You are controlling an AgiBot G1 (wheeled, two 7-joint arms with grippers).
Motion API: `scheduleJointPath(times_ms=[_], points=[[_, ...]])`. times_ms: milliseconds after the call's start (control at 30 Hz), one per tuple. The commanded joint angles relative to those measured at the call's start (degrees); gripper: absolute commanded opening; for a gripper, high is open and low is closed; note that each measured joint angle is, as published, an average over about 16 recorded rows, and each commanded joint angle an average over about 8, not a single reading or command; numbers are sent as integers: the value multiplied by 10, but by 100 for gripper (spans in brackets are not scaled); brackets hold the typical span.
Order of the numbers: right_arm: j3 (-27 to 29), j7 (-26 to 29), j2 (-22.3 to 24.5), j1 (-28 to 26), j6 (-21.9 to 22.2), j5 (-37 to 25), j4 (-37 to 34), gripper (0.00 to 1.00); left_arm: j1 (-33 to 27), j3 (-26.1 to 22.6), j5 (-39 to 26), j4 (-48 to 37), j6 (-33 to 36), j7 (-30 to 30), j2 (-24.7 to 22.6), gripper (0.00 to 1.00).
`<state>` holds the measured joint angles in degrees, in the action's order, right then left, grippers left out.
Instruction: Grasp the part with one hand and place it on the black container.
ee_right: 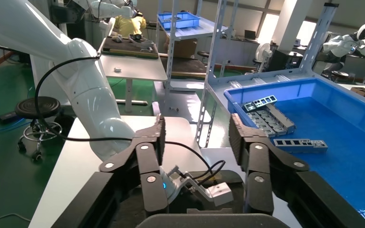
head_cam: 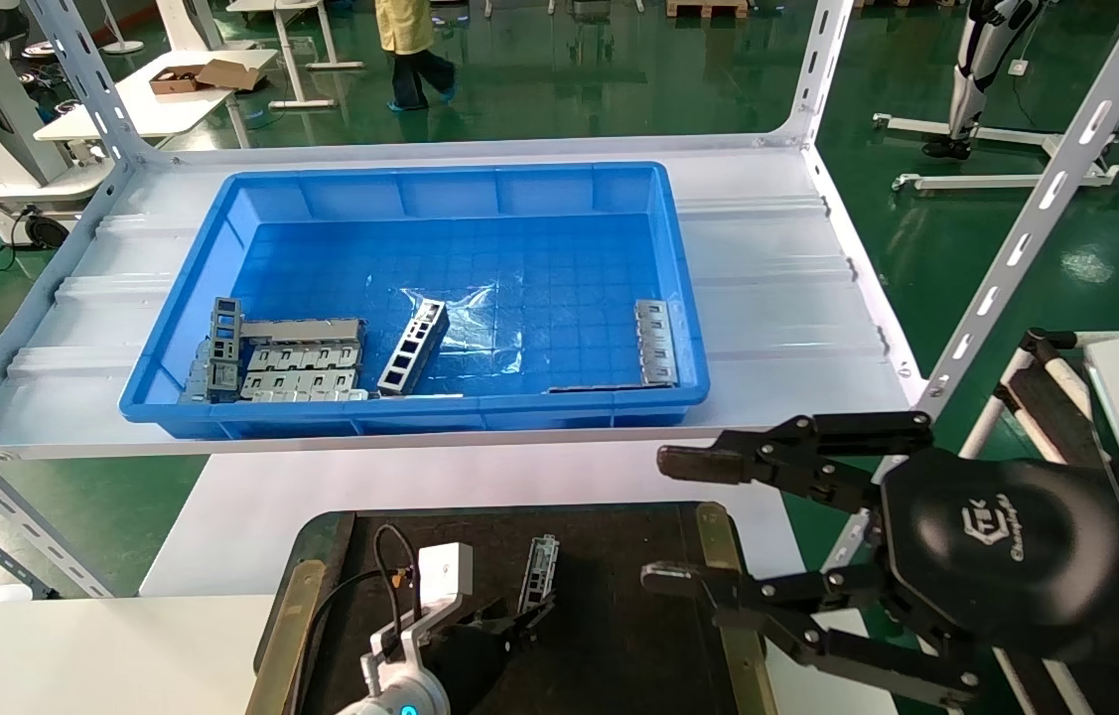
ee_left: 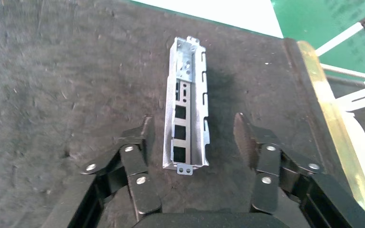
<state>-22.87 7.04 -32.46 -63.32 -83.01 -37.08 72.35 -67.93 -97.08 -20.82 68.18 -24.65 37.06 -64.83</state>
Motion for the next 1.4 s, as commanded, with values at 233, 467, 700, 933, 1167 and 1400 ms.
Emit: scheduleJointPath(times_ms=[233, 467, 700, 933, 1167, 1400], points=[[0, 0, 0, 0, 0, 0, 0, 100, -10, 6, -57, 67, 24, -18, 53, 100], [0, 0, 0, 0, 0, 0, 0, 100, -20, 32, -117, 92, 124, -24, 97, 100], [0, 0, 0, 0, 0, 0, 0, 100, -23, 102, -161, 96, 287, -48, 149, 100], [0, 0, 0, 0, 0, 0, 0, 100, -13, 191, -156, 95, 460, -130, 199, 100], [0, 0, 0, 0, 0, 0, 0, 100, -13, 245, -135, 89, 605, -218, 243, 100], [0, 0, 0, 0, 0, 0, 0, 100, -40, 266, -126, 86, 705, -254, 277, 100]])
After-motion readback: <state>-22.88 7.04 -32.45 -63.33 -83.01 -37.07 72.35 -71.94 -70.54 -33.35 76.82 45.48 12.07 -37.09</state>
